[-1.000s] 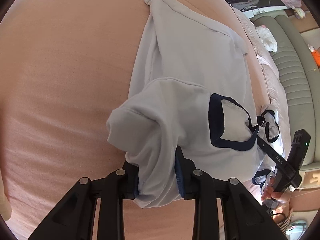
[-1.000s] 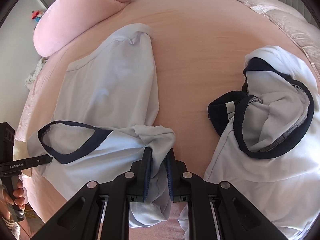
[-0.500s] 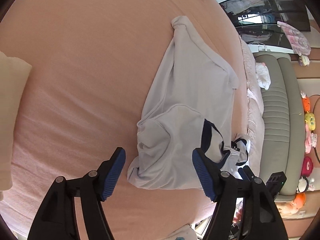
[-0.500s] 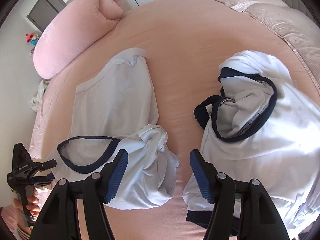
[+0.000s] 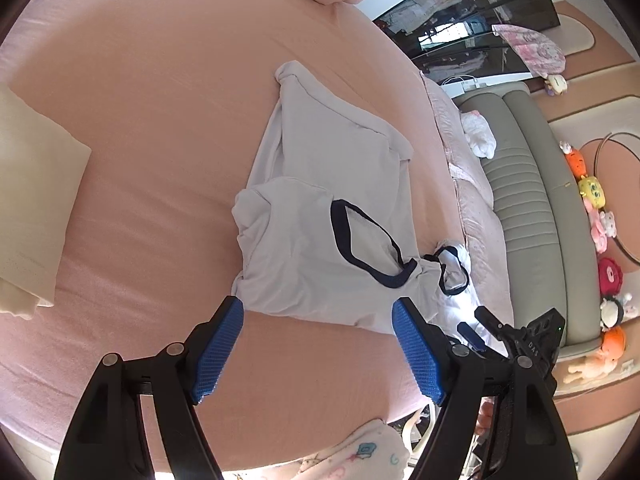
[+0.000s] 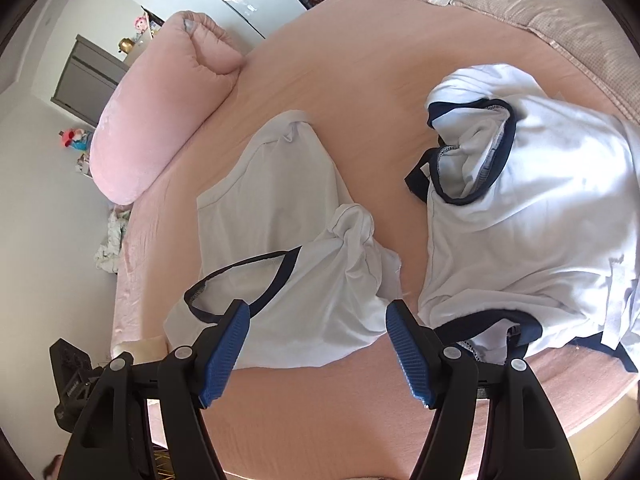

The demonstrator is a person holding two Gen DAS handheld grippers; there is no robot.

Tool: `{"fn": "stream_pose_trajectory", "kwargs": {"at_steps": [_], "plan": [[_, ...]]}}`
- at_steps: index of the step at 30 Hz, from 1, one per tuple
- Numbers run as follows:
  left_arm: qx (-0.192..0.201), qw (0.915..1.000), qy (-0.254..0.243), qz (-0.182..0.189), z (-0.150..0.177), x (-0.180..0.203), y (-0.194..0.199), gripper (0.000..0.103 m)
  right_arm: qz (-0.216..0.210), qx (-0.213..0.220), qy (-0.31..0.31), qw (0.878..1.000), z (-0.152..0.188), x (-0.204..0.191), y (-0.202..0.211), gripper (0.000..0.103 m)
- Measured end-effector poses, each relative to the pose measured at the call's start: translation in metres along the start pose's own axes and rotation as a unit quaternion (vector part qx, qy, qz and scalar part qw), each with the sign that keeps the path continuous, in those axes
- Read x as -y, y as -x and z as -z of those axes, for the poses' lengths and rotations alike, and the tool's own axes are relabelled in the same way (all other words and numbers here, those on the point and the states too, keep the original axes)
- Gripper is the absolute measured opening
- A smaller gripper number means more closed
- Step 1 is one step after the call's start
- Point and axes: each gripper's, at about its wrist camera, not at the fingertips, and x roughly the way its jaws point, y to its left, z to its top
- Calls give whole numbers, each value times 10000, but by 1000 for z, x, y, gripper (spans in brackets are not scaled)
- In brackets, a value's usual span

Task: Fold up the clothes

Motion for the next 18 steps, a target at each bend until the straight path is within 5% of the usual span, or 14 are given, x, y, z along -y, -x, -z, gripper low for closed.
{"fn": "stream_pose_trajectory", "kwargs": {"at_steps": [6, 12, 18], "plan": [[114, 9992, 302, 245, 17, -6, 5, 76, -205, 24, -158, 9997, 8, -5, 3, 70], [87, 9935, 900, 693, 32, -22, -8, 76, -799, 39, -1224, 9892, 25, 13, -13, 71], [130, 9748, 1847, 1242, 50, -50, -36, 76, -935, -77, -1834, 9785, 49, 34, -38, 71]]}}
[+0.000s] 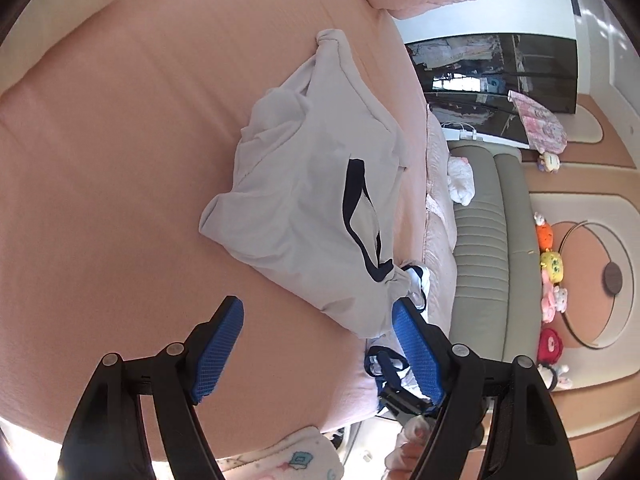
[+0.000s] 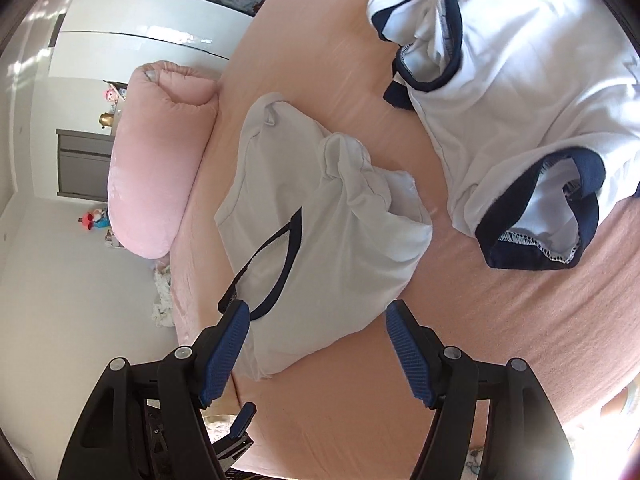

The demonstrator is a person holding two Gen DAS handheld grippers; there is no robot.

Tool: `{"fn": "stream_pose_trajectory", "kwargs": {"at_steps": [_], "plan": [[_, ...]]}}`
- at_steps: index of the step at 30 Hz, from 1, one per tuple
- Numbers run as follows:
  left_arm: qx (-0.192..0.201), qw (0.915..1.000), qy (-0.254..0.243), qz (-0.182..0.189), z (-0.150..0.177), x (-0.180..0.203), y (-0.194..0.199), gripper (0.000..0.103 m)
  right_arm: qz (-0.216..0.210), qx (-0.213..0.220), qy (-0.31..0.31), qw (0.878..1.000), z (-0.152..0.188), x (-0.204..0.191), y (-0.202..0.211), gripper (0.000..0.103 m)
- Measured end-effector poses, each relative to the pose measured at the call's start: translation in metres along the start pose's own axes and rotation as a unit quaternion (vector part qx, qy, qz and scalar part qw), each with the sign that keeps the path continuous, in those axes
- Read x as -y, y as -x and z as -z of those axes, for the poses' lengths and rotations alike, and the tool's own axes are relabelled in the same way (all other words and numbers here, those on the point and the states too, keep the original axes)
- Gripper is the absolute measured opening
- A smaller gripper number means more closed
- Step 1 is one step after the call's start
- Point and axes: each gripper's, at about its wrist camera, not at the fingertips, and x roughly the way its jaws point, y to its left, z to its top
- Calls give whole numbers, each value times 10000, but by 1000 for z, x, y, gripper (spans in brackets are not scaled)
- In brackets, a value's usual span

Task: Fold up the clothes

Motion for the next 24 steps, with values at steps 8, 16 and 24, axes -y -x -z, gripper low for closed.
{"fn": "stream_pose_trajectory", "kwargs": {"at_steps": [8, 16, 24], "plan": [[40, 9993, 239, -290, 1, -13, -25, 76, 373, -174, -212, 9989, 6, 18, -29, 71], [52, 9998, 64, -174, -6, -7, -41, 76, 515, -140, 173, 9984, 6, 5, -47, 71], [240, 9986, 371, 298, -24, -11, -57, 76, -87, -182, -122, 9997, -11, 9, -68, 71]]}}
